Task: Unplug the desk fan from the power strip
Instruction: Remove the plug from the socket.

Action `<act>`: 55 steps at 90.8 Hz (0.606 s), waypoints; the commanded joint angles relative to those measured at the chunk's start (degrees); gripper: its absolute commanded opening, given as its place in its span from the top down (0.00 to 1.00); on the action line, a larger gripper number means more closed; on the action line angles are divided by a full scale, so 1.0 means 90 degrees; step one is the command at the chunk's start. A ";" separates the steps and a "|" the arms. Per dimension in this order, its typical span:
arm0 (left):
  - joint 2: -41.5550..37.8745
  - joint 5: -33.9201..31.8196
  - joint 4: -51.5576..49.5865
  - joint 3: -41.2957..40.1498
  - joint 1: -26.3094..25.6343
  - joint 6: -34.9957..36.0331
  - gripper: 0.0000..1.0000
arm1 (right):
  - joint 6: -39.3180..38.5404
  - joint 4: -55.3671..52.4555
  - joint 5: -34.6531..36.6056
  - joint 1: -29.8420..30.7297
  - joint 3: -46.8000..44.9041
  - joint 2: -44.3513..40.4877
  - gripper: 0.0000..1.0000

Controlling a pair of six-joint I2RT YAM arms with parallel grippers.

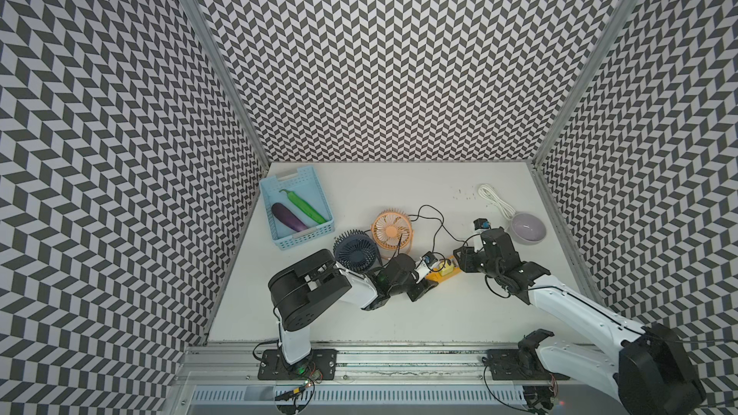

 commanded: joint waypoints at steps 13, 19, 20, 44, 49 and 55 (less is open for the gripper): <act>0.0156 -0.0135 -0.0163 0.0092 0.0030 -0.0109 0.82 | -0.0116 0.0334 0.0284 0.0328 0.0154 -0.0168 0.77; 0.0171 -0.0130 -0.0178 0.0114 0.0029 -0.0092 0.82 | -0.0171 0.0276 0.0610 0.0741 0.0271 -0.0128 0.77; 0.0178 -0.0129 -0.0180 0.0123 0.0029 -0.0093 0.82 | -0.0176 0.0262 0.0646 0.0811 0.0293 -0.0112 0.77; 0.0218 -0.0111 -0.0232 0.0167 0.0029 -0.0093 0.82 | -0.0047 0.0270 0.0996 0.1281 0.0399 0.0081 0.77; 0.0225 -0.0122 -0.0248 0.0171 0.0029 -0.0093 0.82 | 0.0040 0.0205 0.1104 0.1210 0.0430 0.0044 0.77; 0.0217 -0.0123 -0.0231 0.0145 0.0029 -0.0102 0.82 | 0.0081 0.0200 0.0835 0.0905 0.0420 -0.0032 0.78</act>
